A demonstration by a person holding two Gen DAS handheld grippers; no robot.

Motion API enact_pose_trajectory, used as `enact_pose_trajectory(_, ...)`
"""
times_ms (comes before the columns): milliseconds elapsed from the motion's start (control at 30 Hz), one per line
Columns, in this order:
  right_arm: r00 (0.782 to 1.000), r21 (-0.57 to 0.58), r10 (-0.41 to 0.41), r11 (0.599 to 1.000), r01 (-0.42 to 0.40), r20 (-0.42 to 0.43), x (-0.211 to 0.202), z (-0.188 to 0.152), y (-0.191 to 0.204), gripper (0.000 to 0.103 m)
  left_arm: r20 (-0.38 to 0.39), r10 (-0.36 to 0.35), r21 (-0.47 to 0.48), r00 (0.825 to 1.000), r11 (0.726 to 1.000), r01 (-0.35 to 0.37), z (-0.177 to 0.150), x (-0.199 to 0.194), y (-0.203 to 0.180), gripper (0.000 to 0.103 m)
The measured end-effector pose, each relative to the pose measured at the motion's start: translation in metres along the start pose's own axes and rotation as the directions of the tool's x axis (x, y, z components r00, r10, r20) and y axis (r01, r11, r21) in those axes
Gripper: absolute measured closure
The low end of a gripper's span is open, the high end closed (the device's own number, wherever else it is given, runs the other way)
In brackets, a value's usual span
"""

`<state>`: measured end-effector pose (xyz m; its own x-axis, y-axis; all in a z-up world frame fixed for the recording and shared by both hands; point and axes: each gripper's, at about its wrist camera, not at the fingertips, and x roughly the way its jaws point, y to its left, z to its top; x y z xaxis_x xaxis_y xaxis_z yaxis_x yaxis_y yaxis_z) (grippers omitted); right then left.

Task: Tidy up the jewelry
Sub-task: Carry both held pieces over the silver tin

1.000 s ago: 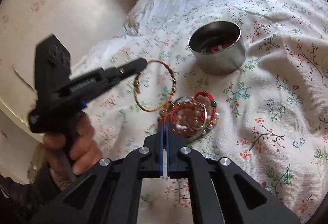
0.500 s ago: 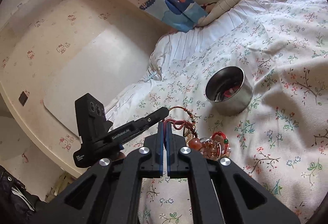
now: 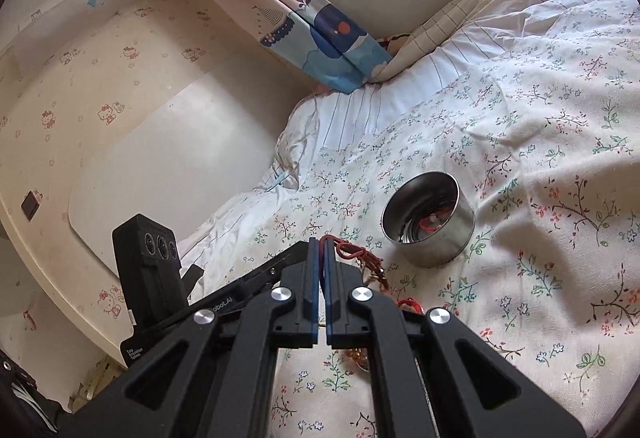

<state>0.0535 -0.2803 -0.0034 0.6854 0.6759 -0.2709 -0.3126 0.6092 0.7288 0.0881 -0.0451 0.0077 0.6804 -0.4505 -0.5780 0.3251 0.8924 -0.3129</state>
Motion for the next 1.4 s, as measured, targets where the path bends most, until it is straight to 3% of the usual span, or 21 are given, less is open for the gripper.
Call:
enact_pose_trajectory(867,0.999,0.018,-0.005,1.0,0.004,0.042,0.032,0.037,-0.016,0.1,0.033,-0.008,-0.016,0.999,1.0,0.008,0.025,0.029,-0.011,0.1)
enact_pose_trajectory(1400,1.0,0.022,-0.019,1.0,0.019,0.025,0.065,0.053,-0.028,0.1,0.031,-0.006,-0.043,1.0,0.999,0.007,0.039,0.054,-0.004,0.1)
